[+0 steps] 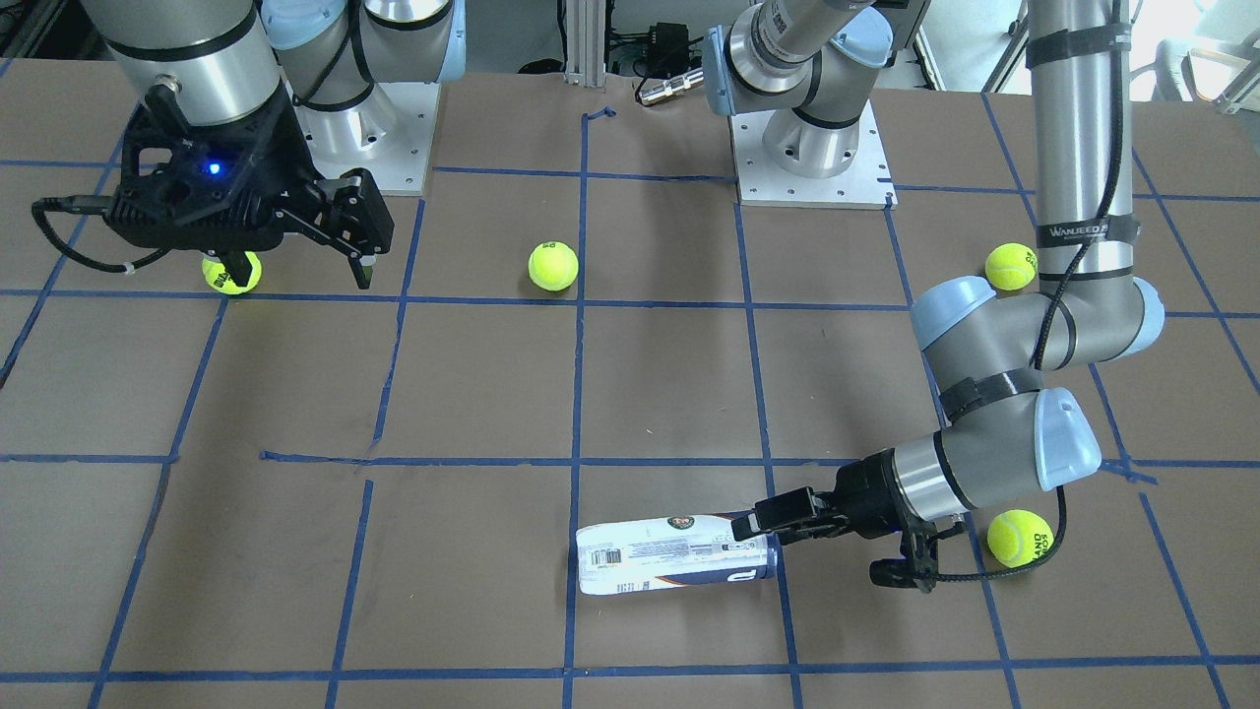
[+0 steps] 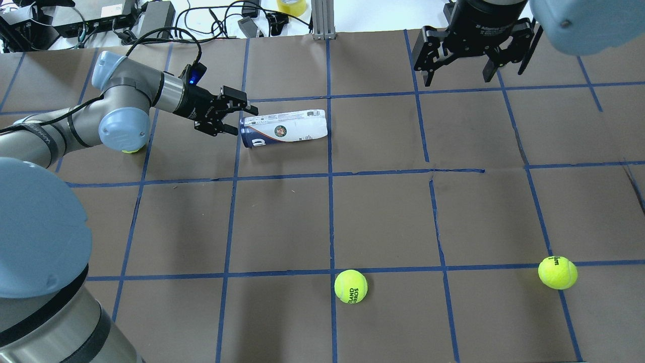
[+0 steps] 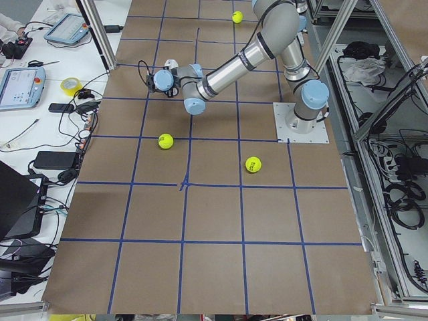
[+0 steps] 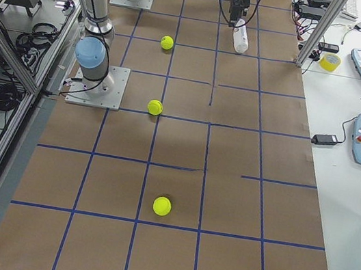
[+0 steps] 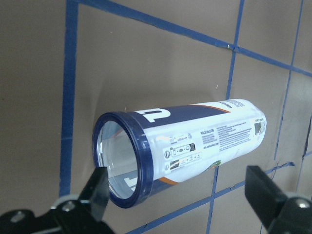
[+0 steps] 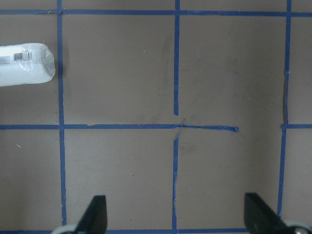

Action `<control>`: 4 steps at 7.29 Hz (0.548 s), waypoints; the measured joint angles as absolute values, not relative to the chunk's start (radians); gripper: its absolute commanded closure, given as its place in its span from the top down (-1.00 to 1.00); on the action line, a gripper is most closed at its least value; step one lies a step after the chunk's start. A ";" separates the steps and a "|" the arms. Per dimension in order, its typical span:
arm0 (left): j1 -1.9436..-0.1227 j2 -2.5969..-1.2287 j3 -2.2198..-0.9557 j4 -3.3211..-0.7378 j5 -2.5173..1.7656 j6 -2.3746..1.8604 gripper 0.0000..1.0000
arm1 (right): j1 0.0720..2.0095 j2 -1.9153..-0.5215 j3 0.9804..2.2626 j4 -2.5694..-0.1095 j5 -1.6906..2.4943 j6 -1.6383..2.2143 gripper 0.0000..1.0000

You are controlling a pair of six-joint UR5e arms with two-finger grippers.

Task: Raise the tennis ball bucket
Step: 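Grip the can's open end with the left gripper and tilt it upright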

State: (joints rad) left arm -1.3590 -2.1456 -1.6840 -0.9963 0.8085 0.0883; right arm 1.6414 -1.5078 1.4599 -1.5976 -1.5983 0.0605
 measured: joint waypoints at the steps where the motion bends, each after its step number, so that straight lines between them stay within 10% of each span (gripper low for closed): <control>1: -1.362 -2.159 -1.684 -0.997 0.806 0.086 1.00 | 1.641 -1.529 1.483 -1.599 -1.599 0.058 1.00; 4: -1.369 -2.174 -1.684 -0.993 0.806 0.056 -0.37 | 1.641 -1.572 1.506 -1.599 -1.601 0.053 1.00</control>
State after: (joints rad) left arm -1.3691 -2.1736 -1.6841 -0.9928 0.8057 0.0560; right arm 1.6414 -1.5724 1.5065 -1.5993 -1.6006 0.0529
